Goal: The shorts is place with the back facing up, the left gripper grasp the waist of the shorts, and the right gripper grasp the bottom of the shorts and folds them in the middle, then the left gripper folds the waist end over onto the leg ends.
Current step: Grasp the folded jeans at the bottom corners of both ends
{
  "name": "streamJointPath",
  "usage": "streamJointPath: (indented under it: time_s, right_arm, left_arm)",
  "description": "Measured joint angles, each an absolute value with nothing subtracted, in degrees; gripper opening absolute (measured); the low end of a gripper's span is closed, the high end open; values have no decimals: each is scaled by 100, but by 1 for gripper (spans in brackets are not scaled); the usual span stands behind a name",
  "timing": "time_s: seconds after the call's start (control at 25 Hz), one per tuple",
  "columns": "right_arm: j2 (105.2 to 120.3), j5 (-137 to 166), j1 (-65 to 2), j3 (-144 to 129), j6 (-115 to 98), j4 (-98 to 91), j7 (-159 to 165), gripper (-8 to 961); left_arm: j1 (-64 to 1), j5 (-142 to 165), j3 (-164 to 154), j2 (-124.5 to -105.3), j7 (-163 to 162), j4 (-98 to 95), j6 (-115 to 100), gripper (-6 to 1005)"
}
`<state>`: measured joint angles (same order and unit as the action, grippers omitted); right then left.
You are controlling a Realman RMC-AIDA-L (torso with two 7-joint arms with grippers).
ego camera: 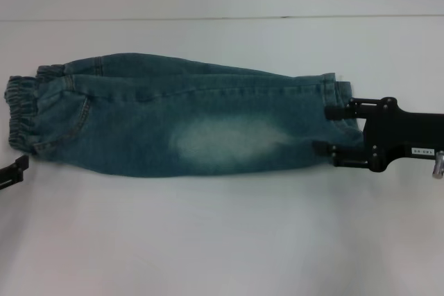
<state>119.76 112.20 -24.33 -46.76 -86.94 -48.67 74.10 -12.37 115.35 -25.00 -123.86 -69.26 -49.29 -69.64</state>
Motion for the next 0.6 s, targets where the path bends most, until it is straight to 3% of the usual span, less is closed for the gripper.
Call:
streamJointPath:
  time_s: [0.6]
  right_arm:
    - [11962, 11284, -2483, -4873, -8558, -4475, 7152, 721]
  left_arm:
    - [-1781, 11783, -2916, -12350, -6725, -4389, -5843, 922]
